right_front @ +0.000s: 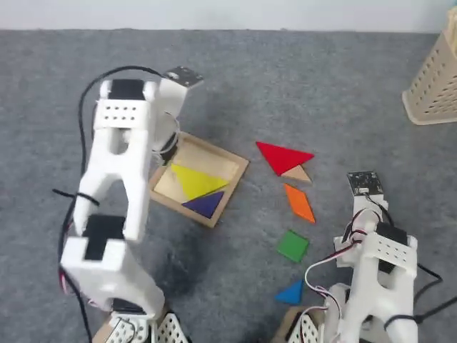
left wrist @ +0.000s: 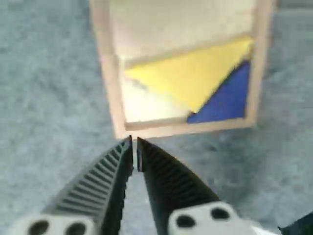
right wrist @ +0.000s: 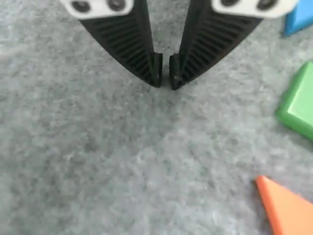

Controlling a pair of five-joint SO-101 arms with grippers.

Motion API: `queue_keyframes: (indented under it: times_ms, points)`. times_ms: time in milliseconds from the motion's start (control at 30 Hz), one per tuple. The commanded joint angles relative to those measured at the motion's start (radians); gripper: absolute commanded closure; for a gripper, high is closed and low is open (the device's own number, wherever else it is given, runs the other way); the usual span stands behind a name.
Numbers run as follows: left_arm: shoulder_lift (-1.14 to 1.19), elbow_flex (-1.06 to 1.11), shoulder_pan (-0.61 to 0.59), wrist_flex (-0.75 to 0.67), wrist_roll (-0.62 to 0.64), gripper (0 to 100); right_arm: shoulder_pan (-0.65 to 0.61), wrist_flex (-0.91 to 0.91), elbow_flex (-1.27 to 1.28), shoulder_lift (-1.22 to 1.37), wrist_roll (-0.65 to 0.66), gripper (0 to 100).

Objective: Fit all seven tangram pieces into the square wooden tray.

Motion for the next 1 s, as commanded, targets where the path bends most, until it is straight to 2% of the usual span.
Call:
queue_keyframes:
  times_ms: [0,100,267,433,867,967]
  points:
    - [-0.133,0.036,0.035,-0.003,-0.005,99,0.021,-0.019,0.003,-0.03,0.014,94.6]
    - [-0.112,0.044,-0.018,-0.081,-0.005,97,0.024,-0.019,0.003,-0.03,0.014,94.6]
    - [0.038,0.102,-0.094,-0.226,-0.011,86,0.022,-0.019,0.003,-0.028,0.014,94.6]
    - [0.181,0.104,-0.127,-0.235,-0.063,86,0.024,-0.019,0.003,-0.028,0.014,94.6]
    - [0.365,0.104,-0.209,-0.288,-0.087,86,0.021,-0.019,0.003,-0.03,0.014,94.6]
    - [0.408,0.097,-0.206,-0.282,-0.126,89,0.022,-0.019,0.003,-0.031,0.014,94.6]
